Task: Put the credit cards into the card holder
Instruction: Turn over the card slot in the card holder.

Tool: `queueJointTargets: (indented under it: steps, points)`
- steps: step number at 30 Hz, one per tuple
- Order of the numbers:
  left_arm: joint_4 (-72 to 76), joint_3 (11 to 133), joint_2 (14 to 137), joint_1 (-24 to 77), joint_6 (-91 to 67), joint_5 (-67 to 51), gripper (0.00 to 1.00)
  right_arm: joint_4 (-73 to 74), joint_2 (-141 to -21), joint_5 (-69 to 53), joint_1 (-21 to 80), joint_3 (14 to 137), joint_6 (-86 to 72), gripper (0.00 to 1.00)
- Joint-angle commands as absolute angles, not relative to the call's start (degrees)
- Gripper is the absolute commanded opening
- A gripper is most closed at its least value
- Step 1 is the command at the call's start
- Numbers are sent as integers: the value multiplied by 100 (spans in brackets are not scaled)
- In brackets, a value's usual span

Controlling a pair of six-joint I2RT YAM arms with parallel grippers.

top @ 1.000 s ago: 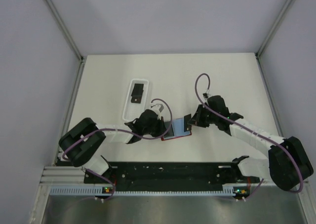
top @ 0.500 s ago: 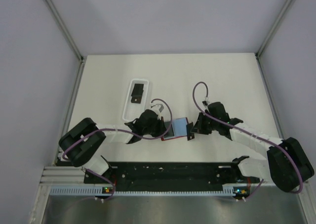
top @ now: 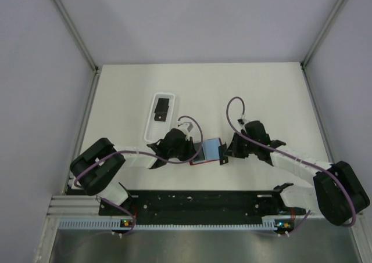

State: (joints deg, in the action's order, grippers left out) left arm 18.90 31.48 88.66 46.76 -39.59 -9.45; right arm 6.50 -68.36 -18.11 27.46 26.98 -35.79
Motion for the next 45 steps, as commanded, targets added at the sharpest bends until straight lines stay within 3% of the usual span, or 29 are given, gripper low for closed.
queueJointTargets:
  steps: [1,34,45]
  points:
    - [1846,3111,8965,4676,-3972,-932,0,264,-6917,-1907,2689,2654,-3595,0]
    - [1828,3129,8991,4685,-3973,-967,0,-518,-6900,-2065,2689,2523,-4263,0]
    - [1767,3129,8912,4685,-3973,-949,0,-1555,-7083,-3066,2689,2452,-4429,0]
